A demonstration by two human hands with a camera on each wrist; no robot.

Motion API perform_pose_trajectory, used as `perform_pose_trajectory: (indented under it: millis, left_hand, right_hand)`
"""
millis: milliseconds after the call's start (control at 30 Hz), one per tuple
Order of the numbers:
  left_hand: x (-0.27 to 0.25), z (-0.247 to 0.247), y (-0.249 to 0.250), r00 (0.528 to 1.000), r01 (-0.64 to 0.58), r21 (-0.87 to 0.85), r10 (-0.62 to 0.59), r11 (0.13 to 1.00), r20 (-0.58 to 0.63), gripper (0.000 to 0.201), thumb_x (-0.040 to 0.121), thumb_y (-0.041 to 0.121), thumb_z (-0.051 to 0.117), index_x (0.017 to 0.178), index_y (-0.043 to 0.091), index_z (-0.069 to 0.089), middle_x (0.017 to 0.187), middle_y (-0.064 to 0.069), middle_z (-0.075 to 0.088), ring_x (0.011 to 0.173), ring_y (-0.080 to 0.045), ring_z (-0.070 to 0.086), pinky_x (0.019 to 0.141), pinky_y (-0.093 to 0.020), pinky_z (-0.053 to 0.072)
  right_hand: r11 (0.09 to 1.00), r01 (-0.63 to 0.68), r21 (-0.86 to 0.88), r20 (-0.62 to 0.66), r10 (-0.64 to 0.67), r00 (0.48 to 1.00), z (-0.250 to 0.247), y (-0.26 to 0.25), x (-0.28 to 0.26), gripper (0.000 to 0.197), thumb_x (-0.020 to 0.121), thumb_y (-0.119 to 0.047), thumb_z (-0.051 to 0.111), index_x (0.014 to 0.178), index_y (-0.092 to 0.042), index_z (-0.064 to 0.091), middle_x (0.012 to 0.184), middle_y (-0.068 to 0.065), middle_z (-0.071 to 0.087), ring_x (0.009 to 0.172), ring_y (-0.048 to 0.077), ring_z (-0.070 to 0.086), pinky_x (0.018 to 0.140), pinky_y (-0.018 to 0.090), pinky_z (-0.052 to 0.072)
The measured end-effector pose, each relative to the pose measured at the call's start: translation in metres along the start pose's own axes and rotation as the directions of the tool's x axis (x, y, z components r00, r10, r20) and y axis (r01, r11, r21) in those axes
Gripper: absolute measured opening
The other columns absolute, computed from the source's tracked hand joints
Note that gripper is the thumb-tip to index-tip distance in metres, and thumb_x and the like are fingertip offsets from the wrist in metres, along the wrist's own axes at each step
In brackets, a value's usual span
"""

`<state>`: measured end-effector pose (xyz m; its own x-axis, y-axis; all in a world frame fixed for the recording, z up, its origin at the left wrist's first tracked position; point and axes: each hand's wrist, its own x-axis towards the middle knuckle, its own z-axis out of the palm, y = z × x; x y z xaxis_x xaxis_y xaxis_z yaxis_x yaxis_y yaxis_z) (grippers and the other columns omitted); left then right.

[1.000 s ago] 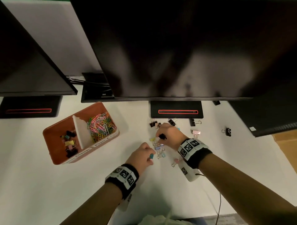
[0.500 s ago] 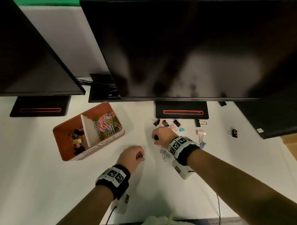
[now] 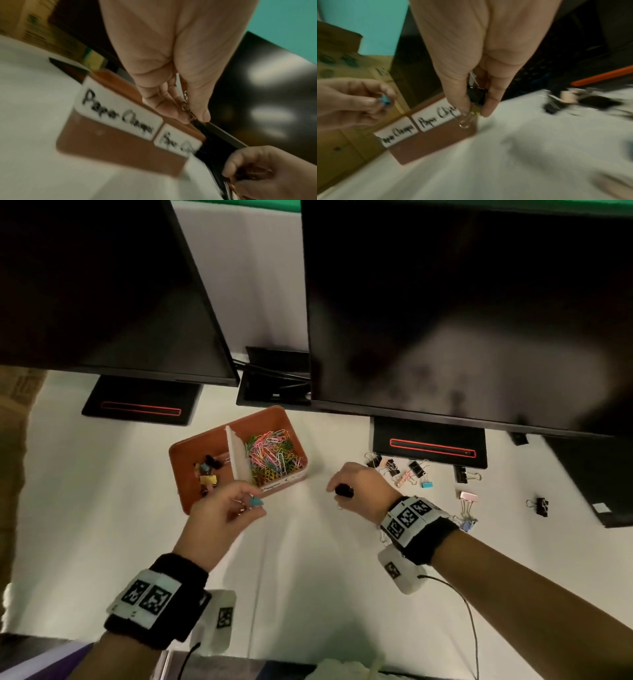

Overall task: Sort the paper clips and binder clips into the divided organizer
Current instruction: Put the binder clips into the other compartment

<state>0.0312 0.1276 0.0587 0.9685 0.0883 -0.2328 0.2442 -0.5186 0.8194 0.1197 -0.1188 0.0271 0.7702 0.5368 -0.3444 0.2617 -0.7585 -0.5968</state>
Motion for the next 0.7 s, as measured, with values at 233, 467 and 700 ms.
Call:
perform_pose_trajectory:
  millis: [233,467,700]
  left_hand:
    - [0.027,-0.063,-0.016,0.948,0.180,-0.118,-0.204,0.977,-0.243,0.012,0.078,0.014,0.071,0.087,0.017,0.062,0.077,-0.002,0.064,0.059,-0.005,0.064,0.071,-0.026,0.057]
    - [0.026,-0.061,0.007,0.970,0.066,0.052,-0.052,0.996,-0.235,0.024,0.095,0.034,0.043,0.106,0.022,0.061,0.101,0.000,0.066,0.091,-0.010,0.060,0.082,-0.023,0.045]
    - [0.032,0.025,0.052,0.969,-0.243,0.033,0.241,0.970,0.055,0.024,0.087,0.025,0.058,0.111,0.027,0.058,0.114,0.011,0.050,0.107,0.000,0.051,0.093,-0.024,0.045]
  right_hand:
    - [0.940,0.301,0.158,-0.106,-0.287,0.952,0.011,-0.123,0.059,0.021,0.080,-0.008,0.067,0.100,-0.011,0.068,0.107,0.010,0.061,0.100,0.024,0.058,0.093,0.032,0.046]
    - [0.940,0.204,0.275,-0.137,-0.172,0.976,0.020,-0.134,0.063,0.046,0.084,-0.037,0.063,0.125,-0.024,0.049,0.123,0.000,0.052,0.106,0.016,0.054,0.093,0.034,0.049]
    - [0.994,-0.088,0.061,-0.383,0.105,0.918,-0.013,0.014,-0.010,0.045,0.078,-0.034,0.070,0.119,-0.026,0.055,0.114,0.000,0.051,0.107,0.020,0.047,0.097,0.031,0.037]
